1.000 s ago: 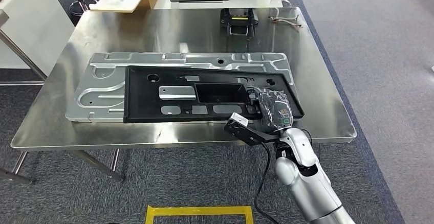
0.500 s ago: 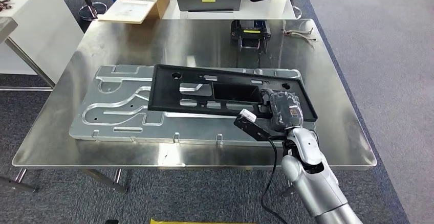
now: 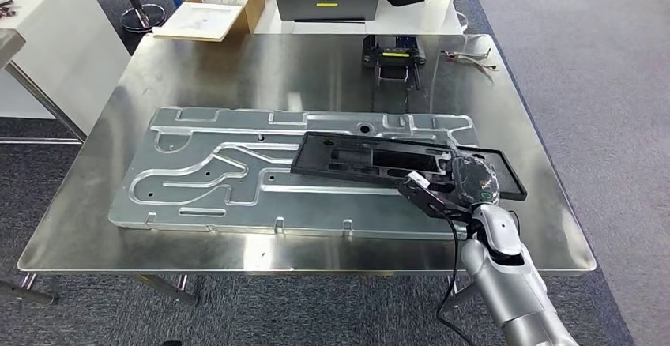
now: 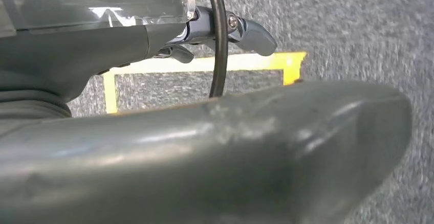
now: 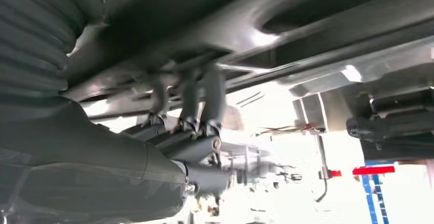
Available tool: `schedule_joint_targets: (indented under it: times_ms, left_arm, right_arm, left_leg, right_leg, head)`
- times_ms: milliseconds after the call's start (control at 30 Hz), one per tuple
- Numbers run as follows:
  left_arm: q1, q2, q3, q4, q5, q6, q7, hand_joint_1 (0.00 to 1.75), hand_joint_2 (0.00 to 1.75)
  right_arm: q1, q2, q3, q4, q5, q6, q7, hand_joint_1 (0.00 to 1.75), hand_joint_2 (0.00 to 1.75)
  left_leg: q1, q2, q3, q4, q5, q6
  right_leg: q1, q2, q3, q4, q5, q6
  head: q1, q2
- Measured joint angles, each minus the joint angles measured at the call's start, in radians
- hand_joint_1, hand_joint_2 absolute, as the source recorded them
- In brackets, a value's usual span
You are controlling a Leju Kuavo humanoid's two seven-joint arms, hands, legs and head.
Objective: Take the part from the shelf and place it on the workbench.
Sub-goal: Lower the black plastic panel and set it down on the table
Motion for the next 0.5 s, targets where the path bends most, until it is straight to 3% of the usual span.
schedule_joint_targets:
  times_ms: [67, 167, 233, 267, 367, 433, 500]
  left_arm:
    - [-0.002, 0.002, 0.001, 0.000, 0.004, -0.003, -0.002, 0.00, 0.00]
    - [-0.003, 0.007, 0.001, 0.000, 0.004, -0.003, -0.003, 0.00, 0.00]
    - [-0.002, 0.009, 0.003, 0.000, 0.006, -0.004, -0.002, 0.00, 0.00]
    - [-0.001, 0.010, 0.004, 0.000, 0.007, -0.004, -0.001, 0.00, 0.00]
    - [-0.001, 0.009, 0.006, 0.000, 0.011, -0.007, -0.002, 0.00, 0.00]
    - [-0.002, 0.009, 0.008, 0.001, 0.016, -0.016, -0.009, 0.00, 0.00]
    - [-0.001, 0.009, 0.010, 0.001, 0.020, -0.025, -0.015, 0.00, 0.00]
  right_arm:
    - [-0.002, -0.001, -0.013, 0.020, -0.001, -0.006, -0.004, 0.00, 1.75]
    - [-0.001, -0.003, -0.031, 0.045, -0.006, -0.012, -0.009, 0.00, 1.75]
    - [-0.001, -0.003, -0.038, 0.056, -0.008, -0.015, -0.011, 0.00, 1.75]
    - [-0.002, -0.003, -0.041, 0.059, -0.009, -0.015, -0.012, 0.00, 1.75]
    - [-0.006, -0.003, -0.045, 0.062, -0.011, -0.012, -0.016, 0.00, 1.75]
    - [-0.008, -0.002, -0.047, 0.062, -0.015, -0.012, -0.022, 0.00, 1.75]
    - [-0.005, -0.001, -0.049, 0.061, -0.020, -0.011, -0.027, 0.00, 1.75]
  left_leg:
    - [0.003, 0.001, 0.004, -0.009, 0.008, 0.015]
    - [0.002, 0.001, 0.006, -0.013, 0.011, 0.025]
    - [0.001, 0.001, 0.007, -0.012, 0.010, 0.026]
    - [0.000, 0.001, 0.009, -0.012, 0.009, 0.026]
    - [-0.003, 0.000, 0.017, -0.010, 0.004, 0.022]
    - [-0.005, -0.001, 0.019, -0.009, 0.004, 0.014]
    - [-0.005, -0.001, 0.021, -0.012, 0.006, 0.003]
  right_leg:
    - [-0.002, -0.002, -0.010, 0.029, -0.025, 0.011]
    - [-0.004, -0.005, -0.084, 0.192, -0.113, 0.020]
    - [-0.004, -0.005, -0.116, 0.257, -0.127, 0.023]
    - [-0.004, -0.005, -0.105, 0.238, -0.107, 0.022]
    - [0.001, -0.005, -0.006, 0.057, -0.023, 0.006]
    - [0.007, -0.006, 0.027, -0.005, -0.008, -0.003]
    - [0.008, -0.007, 0.030, -0.013, -0.002, -0.010]
  head:
    - [0.000, 0.000]
    - [0.000, 0.000]
    - [0.000, 0.000]
    - [0.000, 0.000]
    - [0.000, 0.000]
    - [0.000, 0.000]
    - [0.000, 0.000]
